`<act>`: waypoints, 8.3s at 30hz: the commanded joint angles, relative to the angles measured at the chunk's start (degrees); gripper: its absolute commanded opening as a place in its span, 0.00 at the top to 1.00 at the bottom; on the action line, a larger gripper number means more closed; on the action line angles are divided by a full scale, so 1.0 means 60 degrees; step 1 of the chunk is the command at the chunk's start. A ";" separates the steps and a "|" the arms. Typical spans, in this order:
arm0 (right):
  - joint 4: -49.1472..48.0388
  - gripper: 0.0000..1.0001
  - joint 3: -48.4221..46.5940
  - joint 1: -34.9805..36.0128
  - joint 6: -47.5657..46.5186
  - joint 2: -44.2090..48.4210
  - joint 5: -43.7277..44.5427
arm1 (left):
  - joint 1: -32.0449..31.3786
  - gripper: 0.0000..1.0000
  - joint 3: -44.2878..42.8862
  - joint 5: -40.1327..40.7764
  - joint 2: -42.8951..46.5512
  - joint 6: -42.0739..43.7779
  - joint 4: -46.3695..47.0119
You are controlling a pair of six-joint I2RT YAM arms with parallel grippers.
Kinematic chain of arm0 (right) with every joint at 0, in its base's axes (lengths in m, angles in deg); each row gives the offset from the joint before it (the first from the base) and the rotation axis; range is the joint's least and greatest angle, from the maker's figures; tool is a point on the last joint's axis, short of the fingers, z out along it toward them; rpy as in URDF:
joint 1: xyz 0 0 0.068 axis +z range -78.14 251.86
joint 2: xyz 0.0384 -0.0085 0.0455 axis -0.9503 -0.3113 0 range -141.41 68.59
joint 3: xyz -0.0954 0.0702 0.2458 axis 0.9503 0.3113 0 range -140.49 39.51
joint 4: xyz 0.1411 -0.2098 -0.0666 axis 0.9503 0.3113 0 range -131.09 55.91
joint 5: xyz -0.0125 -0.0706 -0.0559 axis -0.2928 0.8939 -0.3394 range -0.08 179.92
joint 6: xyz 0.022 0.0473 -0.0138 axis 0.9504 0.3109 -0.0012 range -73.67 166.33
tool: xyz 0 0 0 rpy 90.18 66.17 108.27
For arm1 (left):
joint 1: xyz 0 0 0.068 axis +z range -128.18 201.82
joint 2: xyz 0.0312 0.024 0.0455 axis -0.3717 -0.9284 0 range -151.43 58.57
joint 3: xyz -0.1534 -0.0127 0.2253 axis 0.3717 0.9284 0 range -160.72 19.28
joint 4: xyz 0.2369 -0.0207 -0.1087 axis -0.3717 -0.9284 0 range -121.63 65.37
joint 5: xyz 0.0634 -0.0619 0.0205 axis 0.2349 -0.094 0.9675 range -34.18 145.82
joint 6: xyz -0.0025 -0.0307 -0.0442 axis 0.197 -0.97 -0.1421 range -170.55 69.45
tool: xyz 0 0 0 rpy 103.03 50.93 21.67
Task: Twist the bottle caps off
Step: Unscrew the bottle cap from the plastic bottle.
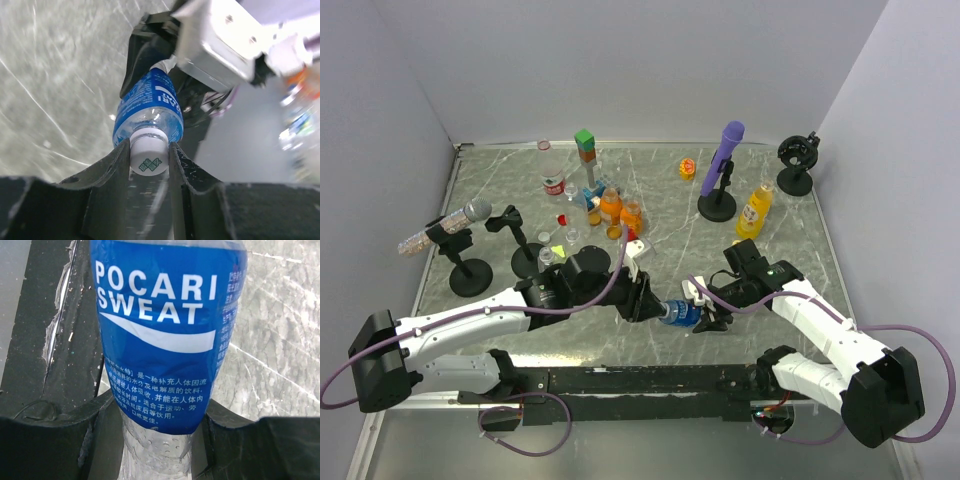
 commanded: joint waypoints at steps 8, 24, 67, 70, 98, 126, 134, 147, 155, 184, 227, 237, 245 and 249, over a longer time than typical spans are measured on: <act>-0.0006 0.81 -0.0036 0.0024 -0.0268 -0.0061 0.0234 | -0.0051 0.22 -0.0303 0.0793 0.0722 -0.2711 0.0359; -0.0021 0.81 -0.0050 0.0038 -0.0239 0.0012 0.0249 | -0.0051 0.03 0.2379 0.0093 0.3773 0.4886 0.1284; 0.0038 0.81 -0.0050 0.0038 -0.0283 -0.0178 0.0293 | -0.0066 0.85 0.0504 -0.1783 0.0065 0.6303 0.1545; 0.0038 0.81 -0.0036 0.0038 -0.0283 -0.0178 0.0307 | -0.0052 0.96 0.0314 -0.1594 0.0080 0.4900 0.1356; 0.0082 0.82 -0.0065 0.0112 -0.0283 -0.0310 0.0337 | -0.0037 0.27 -0.0888 0.1615 0.1440 -0.2538 -0.1938; 0.0067 0.82 -0.0079 0.0112 -0.0283 -0.0339 0.0395 | -0.0037 0.35 0.1163 -0.1548 0.0667 0.7648 0.2088; 0.0082 0.81 -0.0065 0.0112 -0.0268 -0.0266 0.0410 | -0.0022 0.45 0.1060 -0.1797 0.0300 0.7428 0.2219; 0.0096 0.82 -0.0079 0.0112 -0.0269 -0.0324 0.0424 | -0.0022 0.87 0.0811 -0.1739 0.0270 0.6406 0.1795; 0.0096 0.82 -0.0080 0.0112 -0.0298 -0.0325 0.0424 | -0.0022 0.99 -0.0066 -0.0819 0.0388 0.0860 0.0846; 0.0140 0.82 -0.0094 0.0141 -0.0327 -0.0486 0.0410 | 0.0022 0.03 0.2185 0.0349 0.4913 0.2542 0.2599; 0.0140 0.81 -0.0079 0.0141 -0.0312 -0.0486 0.0512 | 0.0007 0.89 0.0401 -0.1856 -0.0359 0.5337 0.1634; 0.0155 0.82 -0.0094 0.0141 -0.0342 -0.0529 0.0498 | 0.0124 0.99 0.0063 -0.0700 -0.0243 -0.2174 0.0491; 0.0170 0.82 -0.0094 0.0155 -0.0327 -0.0559 0.0498 | 0.0227 0.93 0.0343 0.0018 0.0226 -0.5389 0.0550; 0.0155 0.82 -0.0079 0.0155 -0.0312 -0.0530 0.0498 | 0.0227 0.80 -0.0023 0.0428 0.0256 -0.5113 0.0025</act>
